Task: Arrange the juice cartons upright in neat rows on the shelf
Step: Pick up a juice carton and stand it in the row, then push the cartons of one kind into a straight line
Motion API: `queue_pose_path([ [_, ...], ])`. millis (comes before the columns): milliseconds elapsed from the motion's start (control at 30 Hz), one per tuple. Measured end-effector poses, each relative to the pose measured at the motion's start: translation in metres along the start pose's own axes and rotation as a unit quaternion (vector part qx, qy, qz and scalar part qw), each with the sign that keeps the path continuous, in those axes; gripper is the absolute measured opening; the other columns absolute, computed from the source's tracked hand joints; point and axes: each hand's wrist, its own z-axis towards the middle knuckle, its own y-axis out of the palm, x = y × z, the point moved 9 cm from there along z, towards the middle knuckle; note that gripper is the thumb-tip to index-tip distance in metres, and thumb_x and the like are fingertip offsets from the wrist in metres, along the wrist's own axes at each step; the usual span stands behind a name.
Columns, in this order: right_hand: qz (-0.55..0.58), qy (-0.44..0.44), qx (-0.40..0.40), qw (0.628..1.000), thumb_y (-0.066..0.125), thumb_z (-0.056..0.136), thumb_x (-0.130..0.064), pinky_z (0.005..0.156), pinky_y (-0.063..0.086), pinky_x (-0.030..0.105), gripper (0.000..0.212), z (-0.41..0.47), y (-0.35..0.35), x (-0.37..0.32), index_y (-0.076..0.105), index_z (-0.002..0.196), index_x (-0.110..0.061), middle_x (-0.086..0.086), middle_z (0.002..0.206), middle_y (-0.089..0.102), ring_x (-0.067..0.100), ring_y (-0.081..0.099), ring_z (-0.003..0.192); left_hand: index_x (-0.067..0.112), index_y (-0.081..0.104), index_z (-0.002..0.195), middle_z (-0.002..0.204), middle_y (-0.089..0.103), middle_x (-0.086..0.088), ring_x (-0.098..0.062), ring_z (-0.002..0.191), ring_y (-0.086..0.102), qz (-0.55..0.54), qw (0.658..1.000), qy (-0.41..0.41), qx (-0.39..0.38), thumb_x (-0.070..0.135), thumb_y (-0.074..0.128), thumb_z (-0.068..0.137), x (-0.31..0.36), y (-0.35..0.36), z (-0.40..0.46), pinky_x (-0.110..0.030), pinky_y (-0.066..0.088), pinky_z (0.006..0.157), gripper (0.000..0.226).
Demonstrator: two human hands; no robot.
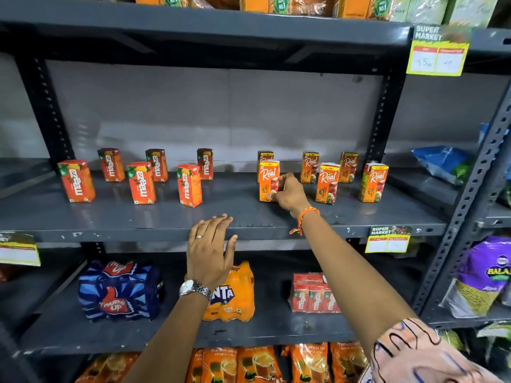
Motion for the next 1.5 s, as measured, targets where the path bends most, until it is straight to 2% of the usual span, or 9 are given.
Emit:
queue_pose_path([
  [233,-0.046,-0.021,-0.014,0.999,0.080,0.077,-0.011,0.108,0.046,0.043,0.060,0.003,0.002,0.001,0.051,0.128,-0.003,0.016,0.131,0.063,0.032,0.059,0.124,0.020,0.065,0.121,0.126,0.067,0.003,-0.019,0.118,0.059,-0.001,0.999,-0.037,0.015,0.040,0.042,0.098,0.002,-0.006,0.002,-0.038,0.032,0.111,0.038],
  [367,-0.035,-0.018,-0.022,0.999,0.084,0.073,-0.013,0.105,0.049,0.041,0.063,0.001,-0.001,0.005,0.051,0.126,-0.005,0.011,0.124,0.065,0.027,0.061,0.119,0.025,0.068,0.101,0.100,0.071,0.005,-0.021,0.096,0.062,0.067,0.988,-0.136,-0.022,0.050,0.044,0.096,0.019,-0.020,0.029,-0.039,0.043,0.088,0.035],
  [433,-0.011,-0.031,-0.005,0.999,0.084,0.072,-0.011,0.098,0.053,0.035,0.062,-0.004,-0.012,0.008,0.050,0.124,-0.008,0.001,0.109,0.063,0.020,0.061,0.107,0.022,0.065,0.108,0.098,0.071,0.002,-0.023,0.092,0.064,0.031,0.984,-0.164,-0.058,0.044,0.055,0.092,0.016,-0.014,0.047,-0.038,0.049,0.081,0.030],
  [533,0.079,-0.057,0.113,0.989,0.079,0.075,0.000,0.079,0.055,0.023,0.045,-0.023,-0.053,0.018,0.054,0.110,-0.014,-0.002,0.092,0.057,0.014,0.058,0.088,0.014,0.051,0.132,0.116,0.067,-0.006,-0.025,0.102,0.066,-0.105,0.963,-0.201,-0.143,0.032,0.069,0.087,0.011,0.018,0.077,-0.041,0.056,0.085,0.052],
  [633,0.059,-0.083,0.281,0.954,0.081,0.070,0.000,0.085,0.056,0.031,0.051,-0.045,-0.106,0.036,0.055,0.112,-0.012,0.004,0.102,0.062,0.017,0.061,0.093,0.008,0.035,0.147,0.142,0.052,-0.012,-0.026,0.117,0.060,-0.189,0.921,-0.235,-0.245,0.027,0.077,0.082,0.017,0.058,0.104,-0.039,0.050,0.101,0.080],
  [700,0.038,-0.071,0.318,0.945,0.083,0.065,0.000,0.093,0.053,0.041,0.062,-0.042,-0.127,0.051,0.051,0.117,-0.009,0.010,0.112,0.060,0.025,0.060,0.104,0.008,0.026,0.152,0.150,0.044,-0.012,-0.027,0.128,0.054,-0.211,0.899,-0.248,-0.293,0.029,0.079,0.080,0.017,0.084,0.117,-0.044,0.045,0.107,0.092],
  [867,-0.063,0.009,0.174,0.983,0.088,0.065,-0.011,0.110,0.041,0.046,0.085,-0.004,-0.135,0.077,0.040,0.134,0.000,0.020,0.133,0.053,0.038,0.050,0.128,0.014,0.048,0.136,0.138,0.060,-0.006,-0.023,0.127,0.056,-0.288,0.859,-0.260,-0.335,0.026,0.080,0.079,0.019,0.125,0.125,-0.045,0.041,0.110,0.066],
  [1067,-0.076,-0.024,-0.001,0.997,0.071,0.083,-0.004,0.105,0.047,0.040,0.049,0.021,-0.116,0.061,0.052,0.128,-0.005,0.013,0.124,0.067,0.030,0.061,0.119,0.011,0.065,0.114,0.119,0.071,-0.009,-0.025,0.110,0.066,-0.283,0.884,-0.258,-0.268,0.019,0.081,0.077,0.016,0.121,0.137,-0.041,0.048,0.101,0.041],
  [1500,-0.120,-0.064,0.015,0.991,0.060,0.093,-0.008,0.107,0.044,0.043,0.039,0.010,-0.120,0.070,0.053,0.131,-0.003,0.018,0.130,0.064,0.036,0.058,0.124,0.011,0.065,0.118,0.122,0.070,-0.008,-0.025,0.114,0.064,-0.270,0.887,-0.254,-0.274,0.018,0.076,0.083,0.024,0.124,0.126,-0.048,0.044,0.107,0.037],
])
